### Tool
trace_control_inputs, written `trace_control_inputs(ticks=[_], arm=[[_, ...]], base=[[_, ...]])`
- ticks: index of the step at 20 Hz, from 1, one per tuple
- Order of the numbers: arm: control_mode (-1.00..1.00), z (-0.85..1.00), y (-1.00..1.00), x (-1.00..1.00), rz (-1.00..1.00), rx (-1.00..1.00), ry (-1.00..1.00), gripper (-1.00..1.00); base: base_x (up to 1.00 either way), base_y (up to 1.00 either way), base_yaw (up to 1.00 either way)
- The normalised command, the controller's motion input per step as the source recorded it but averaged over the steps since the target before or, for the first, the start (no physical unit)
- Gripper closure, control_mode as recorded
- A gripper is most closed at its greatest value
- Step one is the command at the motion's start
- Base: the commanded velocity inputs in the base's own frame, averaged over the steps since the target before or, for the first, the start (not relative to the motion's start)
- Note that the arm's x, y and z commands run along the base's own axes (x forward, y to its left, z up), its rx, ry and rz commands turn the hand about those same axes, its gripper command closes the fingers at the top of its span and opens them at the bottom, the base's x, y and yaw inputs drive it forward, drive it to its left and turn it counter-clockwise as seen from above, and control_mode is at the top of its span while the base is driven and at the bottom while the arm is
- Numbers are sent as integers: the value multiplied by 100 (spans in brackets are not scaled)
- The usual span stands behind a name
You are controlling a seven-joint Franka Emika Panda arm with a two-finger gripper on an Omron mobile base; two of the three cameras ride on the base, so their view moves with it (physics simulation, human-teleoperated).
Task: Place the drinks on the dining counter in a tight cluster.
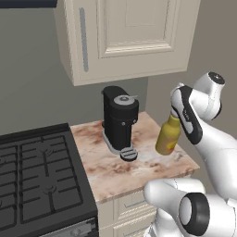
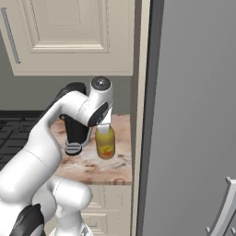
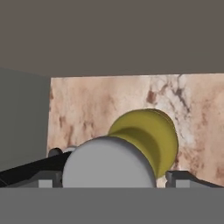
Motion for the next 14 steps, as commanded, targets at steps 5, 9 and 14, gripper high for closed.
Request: trace_control_inputs(ticks=[5, 9, 14], arm=[[100, 0, 0, 0, 0, 0, 0, 100], [100, 0, 0, 0, 0, 0, 0, 100], [100, 0, 0, 0, 0, 0, 0, 100]], base=[[-49, 9, 0], [-61, 15, 0], [-63, 17, 0]])
